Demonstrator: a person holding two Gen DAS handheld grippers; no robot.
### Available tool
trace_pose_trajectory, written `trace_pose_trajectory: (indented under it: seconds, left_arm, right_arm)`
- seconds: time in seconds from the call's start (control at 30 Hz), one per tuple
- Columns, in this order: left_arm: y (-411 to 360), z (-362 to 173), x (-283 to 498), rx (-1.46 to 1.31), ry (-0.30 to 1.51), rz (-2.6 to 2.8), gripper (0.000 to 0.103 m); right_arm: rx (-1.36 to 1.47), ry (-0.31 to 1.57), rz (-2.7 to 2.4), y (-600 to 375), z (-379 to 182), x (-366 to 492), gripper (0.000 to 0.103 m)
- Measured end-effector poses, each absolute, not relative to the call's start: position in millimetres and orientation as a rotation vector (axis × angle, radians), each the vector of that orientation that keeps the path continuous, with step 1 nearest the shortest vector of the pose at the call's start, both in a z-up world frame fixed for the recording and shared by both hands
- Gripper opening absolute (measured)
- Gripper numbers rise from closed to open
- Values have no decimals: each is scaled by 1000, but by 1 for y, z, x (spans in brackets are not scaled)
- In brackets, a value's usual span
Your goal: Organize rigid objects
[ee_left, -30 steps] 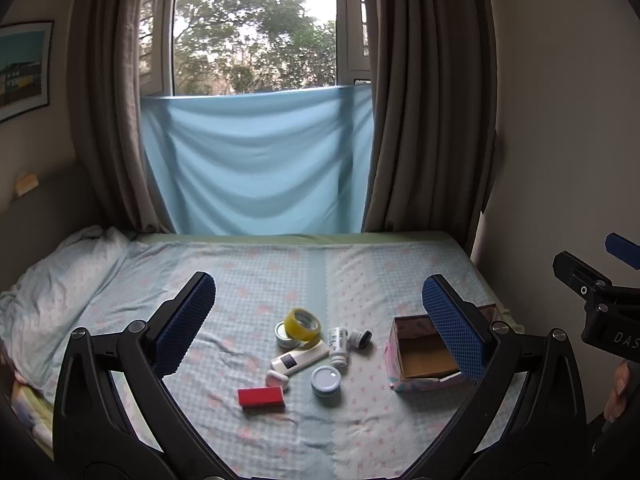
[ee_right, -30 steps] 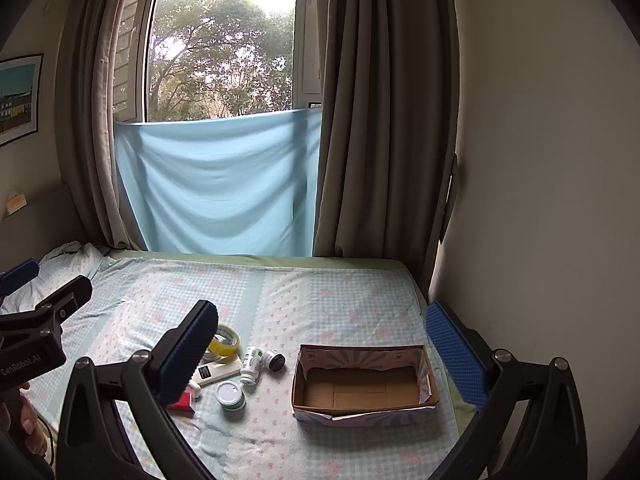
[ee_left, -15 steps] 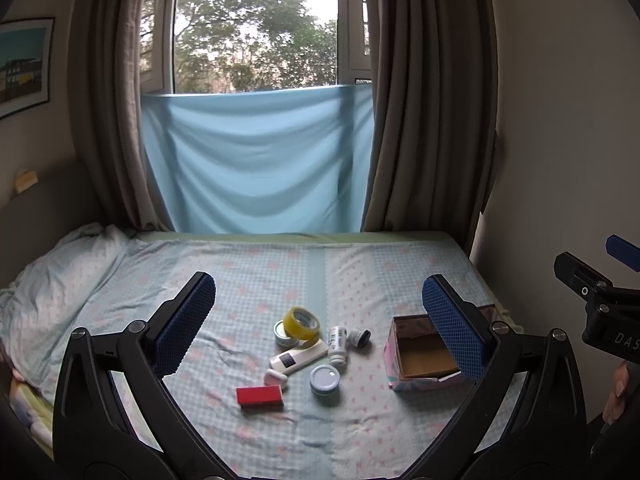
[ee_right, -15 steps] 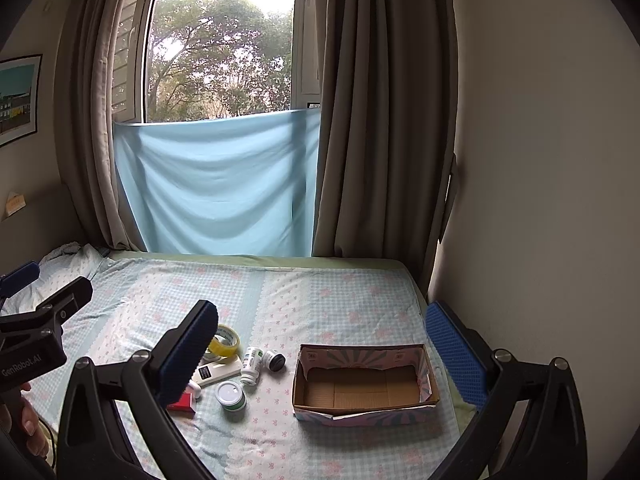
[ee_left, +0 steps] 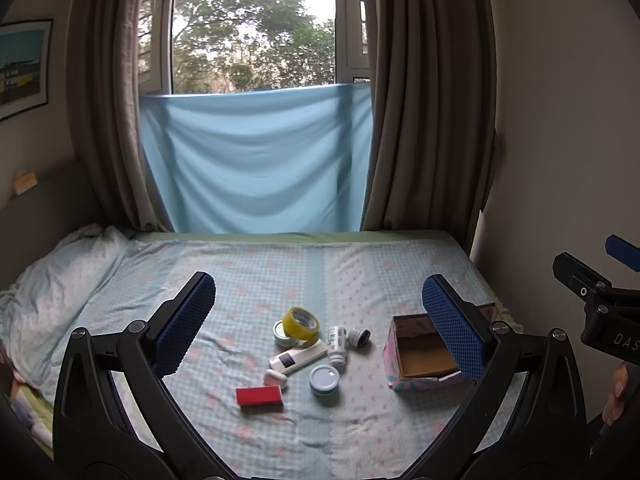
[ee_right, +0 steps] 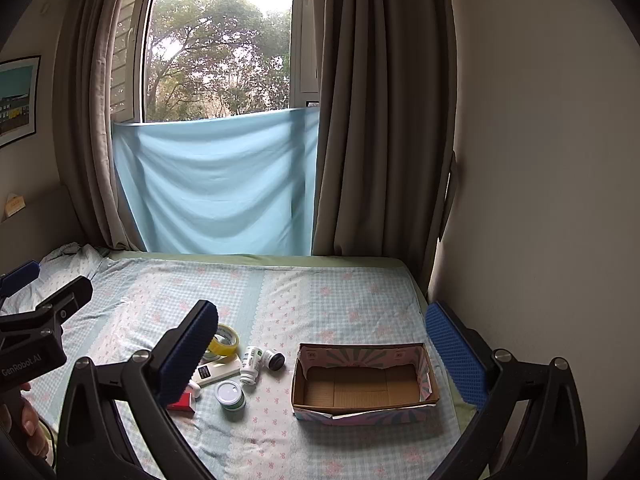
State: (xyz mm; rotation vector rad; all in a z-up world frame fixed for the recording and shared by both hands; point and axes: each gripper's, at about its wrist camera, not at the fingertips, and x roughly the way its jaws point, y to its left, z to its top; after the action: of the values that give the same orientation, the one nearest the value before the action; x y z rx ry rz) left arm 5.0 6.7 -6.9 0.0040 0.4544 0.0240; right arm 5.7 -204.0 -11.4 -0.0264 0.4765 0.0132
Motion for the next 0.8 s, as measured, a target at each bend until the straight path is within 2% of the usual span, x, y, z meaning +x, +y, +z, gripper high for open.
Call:
trace_pose_trajectory:
  seconds: [0.53, 0.8]
  left_arm:
    - [3, -12, 13, -9, 484, 30, 103]
    - [25, -14, 13, -29, 495, 87, 103]
  right_arm:
    - [-33, 479, 30, -201, -10, 10, 103]
    - [-35, 501, 66, -200, -16, 20, 103]
